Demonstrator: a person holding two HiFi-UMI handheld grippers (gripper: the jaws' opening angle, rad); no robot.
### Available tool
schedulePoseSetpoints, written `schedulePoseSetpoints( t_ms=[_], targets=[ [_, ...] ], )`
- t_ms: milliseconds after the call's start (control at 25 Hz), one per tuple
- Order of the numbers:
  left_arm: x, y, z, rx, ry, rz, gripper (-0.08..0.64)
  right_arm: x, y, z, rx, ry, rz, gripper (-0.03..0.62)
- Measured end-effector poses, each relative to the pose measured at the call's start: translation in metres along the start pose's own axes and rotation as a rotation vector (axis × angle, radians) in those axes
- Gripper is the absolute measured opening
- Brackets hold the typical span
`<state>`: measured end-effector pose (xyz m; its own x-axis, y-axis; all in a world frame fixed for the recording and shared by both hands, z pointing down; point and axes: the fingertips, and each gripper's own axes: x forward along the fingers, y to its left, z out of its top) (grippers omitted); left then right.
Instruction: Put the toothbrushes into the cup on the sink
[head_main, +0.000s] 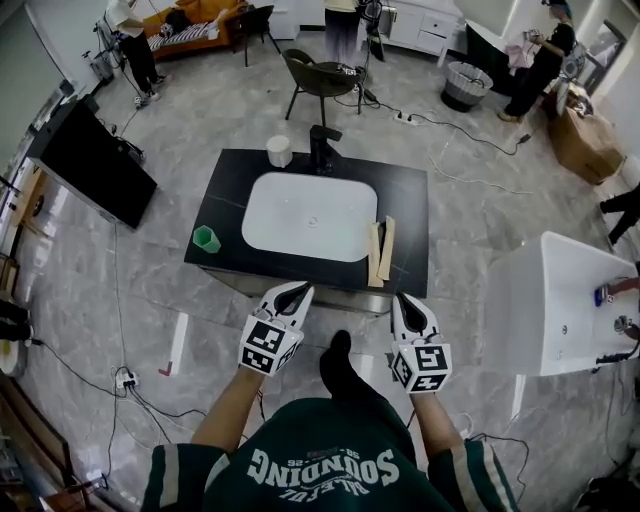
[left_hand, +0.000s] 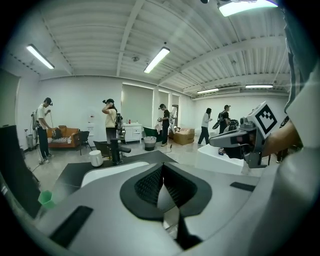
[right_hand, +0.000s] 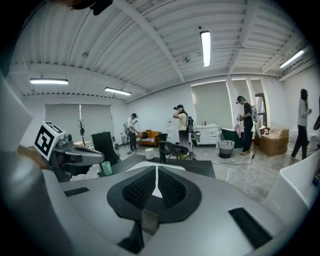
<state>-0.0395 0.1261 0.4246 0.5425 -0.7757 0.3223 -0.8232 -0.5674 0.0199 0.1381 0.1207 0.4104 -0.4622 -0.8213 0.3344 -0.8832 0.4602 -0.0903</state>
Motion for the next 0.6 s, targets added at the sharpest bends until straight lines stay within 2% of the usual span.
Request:
schedulePoseSetpoints(
  t_ms=[240, 600],
  targets=[
    [0.06, 0.045, 0.005, -0.05, 0.039, -0.005, 0.011, 0.068, -0.03, 0.027, -0.01, 0.016, 0.024, 0.043],
    [0.121, 0.072, 0.004, -0.043, 0.099, -0.087, 0.011, 0.122, -0.05, 0.039, 0.011, 0.051, 0.006, 0.043]
  ],
)
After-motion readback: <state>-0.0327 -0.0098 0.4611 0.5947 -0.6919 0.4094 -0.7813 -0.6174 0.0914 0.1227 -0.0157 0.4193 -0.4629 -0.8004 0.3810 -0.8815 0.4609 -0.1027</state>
